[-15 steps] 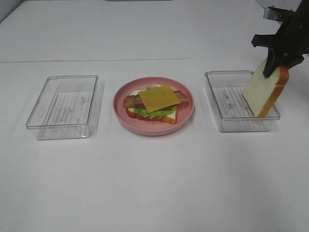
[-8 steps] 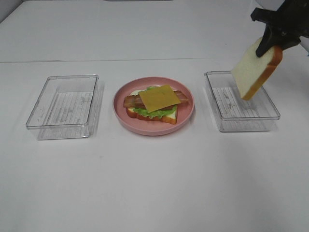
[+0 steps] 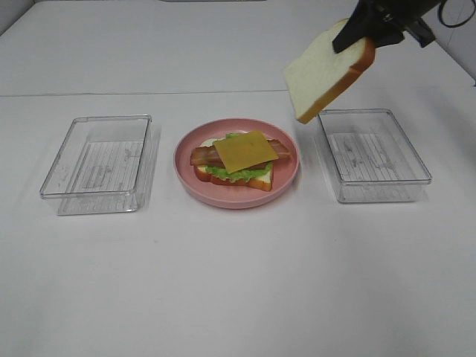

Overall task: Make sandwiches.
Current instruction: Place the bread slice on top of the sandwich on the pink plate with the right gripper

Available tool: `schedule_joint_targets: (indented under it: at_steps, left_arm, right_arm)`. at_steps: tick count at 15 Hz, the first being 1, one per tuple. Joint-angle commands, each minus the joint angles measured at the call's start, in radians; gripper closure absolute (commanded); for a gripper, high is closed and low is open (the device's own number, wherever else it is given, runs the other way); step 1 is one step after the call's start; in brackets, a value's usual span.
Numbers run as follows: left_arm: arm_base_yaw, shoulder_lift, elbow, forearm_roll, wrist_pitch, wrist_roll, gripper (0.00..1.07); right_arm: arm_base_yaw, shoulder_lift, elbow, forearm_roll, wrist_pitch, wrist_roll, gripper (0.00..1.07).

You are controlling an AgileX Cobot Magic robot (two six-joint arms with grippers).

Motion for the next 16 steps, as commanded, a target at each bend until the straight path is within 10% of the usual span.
schedule_joint_targets:
  at_steps: [1,16]
  left_arm:
    - [-0.001,-0.023,0.004,0.001,-0.006,-0.003,0.23]
    - [-0.001,-0.023,0.004,0.000,-0.006,-0.003,0.23]
  right_arm:
    - [0.106,0.044,-0.002,0.070,0.010,0.000,1.07]
    - [0.162,0.132,0.331,0.586,-0.417,-0.217,1.07]
